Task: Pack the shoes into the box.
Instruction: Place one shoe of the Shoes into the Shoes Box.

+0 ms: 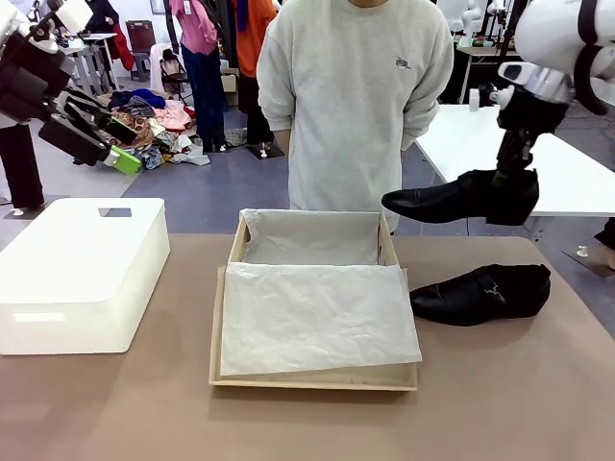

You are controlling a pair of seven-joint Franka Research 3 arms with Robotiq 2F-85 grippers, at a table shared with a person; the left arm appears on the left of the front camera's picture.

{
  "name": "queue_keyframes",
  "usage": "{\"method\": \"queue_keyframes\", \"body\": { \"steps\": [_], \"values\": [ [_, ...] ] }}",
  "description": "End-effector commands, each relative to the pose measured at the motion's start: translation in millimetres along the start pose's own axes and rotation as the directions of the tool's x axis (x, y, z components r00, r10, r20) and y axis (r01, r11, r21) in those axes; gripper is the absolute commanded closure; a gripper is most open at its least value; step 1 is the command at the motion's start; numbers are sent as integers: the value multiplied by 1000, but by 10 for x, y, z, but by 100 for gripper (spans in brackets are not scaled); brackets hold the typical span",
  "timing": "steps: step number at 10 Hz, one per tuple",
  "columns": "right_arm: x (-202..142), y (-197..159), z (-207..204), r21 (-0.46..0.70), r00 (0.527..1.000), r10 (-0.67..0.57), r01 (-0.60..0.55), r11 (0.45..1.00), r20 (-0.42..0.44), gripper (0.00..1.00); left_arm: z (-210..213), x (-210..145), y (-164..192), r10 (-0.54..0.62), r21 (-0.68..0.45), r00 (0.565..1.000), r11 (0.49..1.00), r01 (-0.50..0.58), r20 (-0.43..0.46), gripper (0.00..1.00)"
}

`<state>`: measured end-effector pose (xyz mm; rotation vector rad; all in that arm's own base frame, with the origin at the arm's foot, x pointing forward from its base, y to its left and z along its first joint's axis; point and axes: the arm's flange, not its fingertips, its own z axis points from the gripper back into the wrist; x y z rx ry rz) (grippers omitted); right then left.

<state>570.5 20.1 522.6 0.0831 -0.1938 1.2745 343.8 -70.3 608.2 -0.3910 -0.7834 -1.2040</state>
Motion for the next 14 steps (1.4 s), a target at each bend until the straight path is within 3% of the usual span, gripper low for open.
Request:
{"method": "queue_keyframes", "body": {
  "steps": [1, 7, 14],
  "values": [
    [354, 110, 91, -8, 998, 8, -9, 1000, -56, 100, 2, -1, 3, -9, -9, 1000, 1000, 9, 13, 0],
    [1430, 448, 24, 91, 982, 171, -164, 982, -83, 100, 2, -1, 3, -9, -9, 1000, 1000, 9, 13, 0],
    [1417, 581, -84, 99, 978, 204, -198, 975, -47, 100, 2, -1, 3, -9, -9, 1000, 1000, 9, 13, 0]
  ]
}}
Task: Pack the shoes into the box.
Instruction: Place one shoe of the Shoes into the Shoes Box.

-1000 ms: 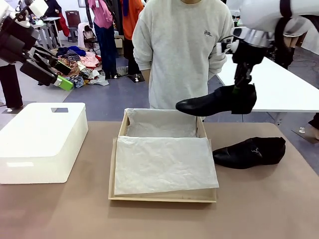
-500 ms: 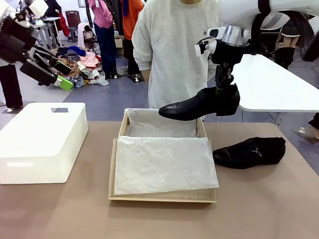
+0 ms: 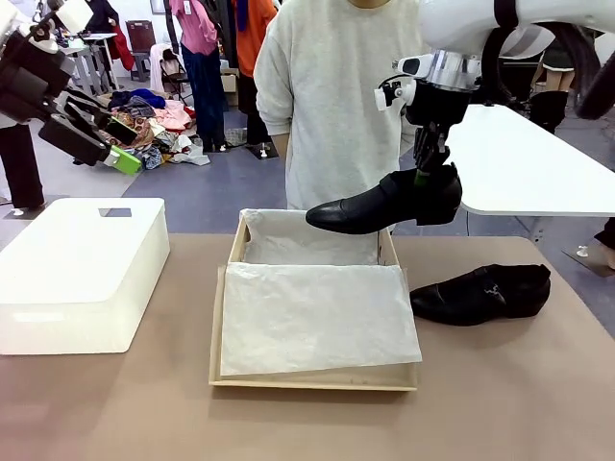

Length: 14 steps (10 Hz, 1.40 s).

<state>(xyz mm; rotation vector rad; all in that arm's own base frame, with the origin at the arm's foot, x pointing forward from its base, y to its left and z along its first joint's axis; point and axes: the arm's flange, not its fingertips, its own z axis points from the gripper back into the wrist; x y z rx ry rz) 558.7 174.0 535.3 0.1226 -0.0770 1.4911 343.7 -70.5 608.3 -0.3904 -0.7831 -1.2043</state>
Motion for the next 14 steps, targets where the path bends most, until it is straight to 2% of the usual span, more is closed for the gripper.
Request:
{"method": "queue_keyframes", "body": {
  "steps": [1, 2, 3, 4, 8, 10, 14],
  "values": [
    [0, -1, -2, 0, 1000, 0, 0, 1000, 0, 100, 3, -2, 4, -8, -9, 1000, 1000, 8, 14, 0],
    [63, -24, -6, 12, 994, -70, 70, 998, 89, 100, 3, -2, 4, -8, -9, 1000, 1000, 8, 14, 0],
    [160, -62, -15, 22, 988, -106, 104, 994, 110, 100, 3, -2, 4, -8, -9, 1000, 1000, 8, 14, 0],
    [523, -106, -169, 1, 991, -115, 115, 993, 72, 100, 3, -2, 4, -8, -9, 1000, 1000, 8, 14, 0],
    [845, -210, -317, 14, 993, -95, 94, 995, 66, 100, 3, -2, 4, -8, -9, 1000, 1000, 8, 14, 0],
    [945, -275, -390, -10, 995, -89, 90, 996, 34, 100, 3, -2, 4, -8, -9, 1000, 1000, 8, 14, 0],
    [1042, -354, -645, -28, 996, -87, 88, 996, 25, 100, 3, -2, 4, -8, -9, 1000, 1000, 8, 14, 0]
  ]
}}
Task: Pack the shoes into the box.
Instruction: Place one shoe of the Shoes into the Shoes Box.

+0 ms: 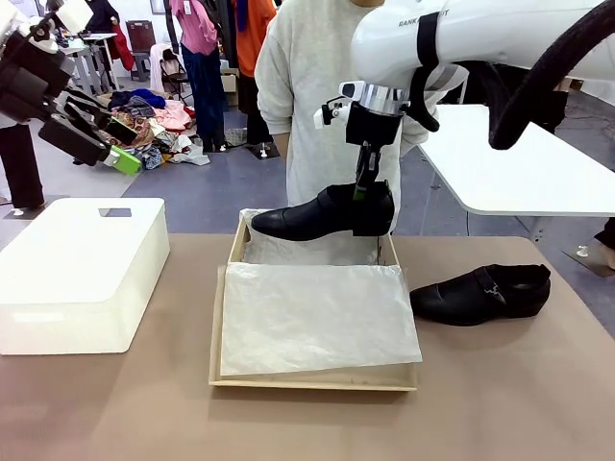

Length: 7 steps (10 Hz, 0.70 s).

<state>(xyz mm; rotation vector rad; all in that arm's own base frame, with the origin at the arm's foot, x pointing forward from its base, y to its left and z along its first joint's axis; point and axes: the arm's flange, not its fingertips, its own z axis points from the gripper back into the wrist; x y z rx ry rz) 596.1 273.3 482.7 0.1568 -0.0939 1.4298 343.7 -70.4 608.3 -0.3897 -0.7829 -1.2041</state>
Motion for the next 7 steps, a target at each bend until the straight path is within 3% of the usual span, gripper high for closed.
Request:
{"method": "queue_keyframes", "body": {
  "steps": [1, 7],
  "values": [
    [100, -50, -97, -32, 1000, -29, 29, 999, -1, 100, 1, -2, 4, -8, -10, 1000, 1000, 9, 14, 0],
    [67, -5, -537, -36, 1000, 0, 0, 999, 0, 100, 1, -2, 4, -8, -10, 1000, 1000, 9, 14, 0]
  ]
}}
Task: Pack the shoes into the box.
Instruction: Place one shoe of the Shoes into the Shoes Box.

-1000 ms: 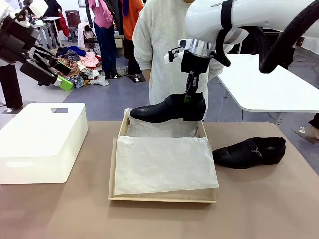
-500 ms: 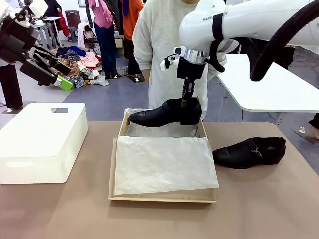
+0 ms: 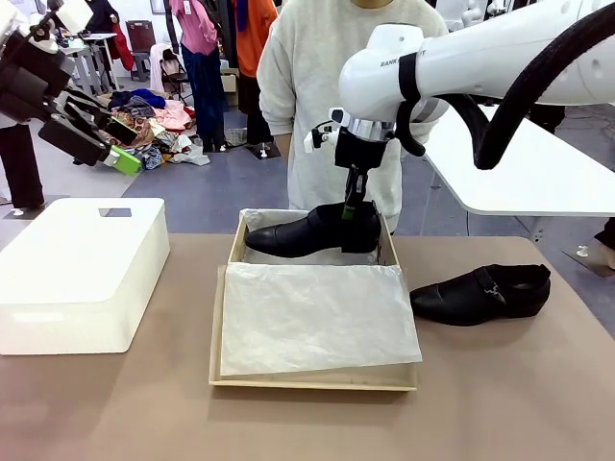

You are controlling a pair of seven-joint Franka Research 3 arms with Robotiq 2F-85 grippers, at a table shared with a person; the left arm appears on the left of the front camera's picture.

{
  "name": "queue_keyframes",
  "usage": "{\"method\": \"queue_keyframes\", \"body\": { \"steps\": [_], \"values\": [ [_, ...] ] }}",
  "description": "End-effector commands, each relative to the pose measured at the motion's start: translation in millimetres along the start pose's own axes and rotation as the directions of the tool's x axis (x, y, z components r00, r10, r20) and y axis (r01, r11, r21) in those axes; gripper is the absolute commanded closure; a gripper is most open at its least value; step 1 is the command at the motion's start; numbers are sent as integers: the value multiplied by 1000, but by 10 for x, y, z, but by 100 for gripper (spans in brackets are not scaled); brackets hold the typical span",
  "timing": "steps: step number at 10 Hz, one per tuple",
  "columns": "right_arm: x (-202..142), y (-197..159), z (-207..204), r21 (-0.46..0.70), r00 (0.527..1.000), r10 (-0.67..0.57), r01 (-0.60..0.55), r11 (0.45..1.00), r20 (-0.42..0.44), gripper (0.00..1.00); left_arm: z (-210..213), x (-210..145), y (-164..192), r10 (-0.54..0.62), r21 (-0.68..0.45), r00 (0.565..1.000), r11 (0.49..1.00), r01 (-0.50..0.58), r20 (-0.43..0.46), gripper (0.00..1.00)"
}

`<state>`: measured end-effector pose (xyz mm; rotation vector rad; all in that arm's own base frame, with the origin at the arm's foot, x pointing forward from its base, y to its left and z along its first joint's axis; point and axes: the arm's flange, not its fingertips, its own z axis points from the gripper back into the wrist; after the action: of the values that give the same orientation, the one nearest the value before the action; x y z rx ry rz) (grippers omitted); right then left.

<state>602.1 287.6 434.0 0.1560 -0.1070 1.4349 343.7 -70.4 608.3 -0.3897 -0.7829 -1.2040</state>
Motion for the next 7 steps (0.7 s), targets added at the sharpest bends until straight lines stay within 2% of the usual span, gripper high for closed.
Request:
{"method": "queue_keyframes", "body": {
  "steps": [1, 7],
  "values": [
    [-9, 64, -109, -29, 1000, 1, -1, 1000, -13, 100, 1, -2, 3, -8, -10, 1000, 1000, 9, 14, 0],
    [-73, -82, -490, -29, 999, 5, -6, 1000, -41, 100, 1, -2, 3, -8, -10, 1000, 1000, 9, 14, 0]
  ]
}}
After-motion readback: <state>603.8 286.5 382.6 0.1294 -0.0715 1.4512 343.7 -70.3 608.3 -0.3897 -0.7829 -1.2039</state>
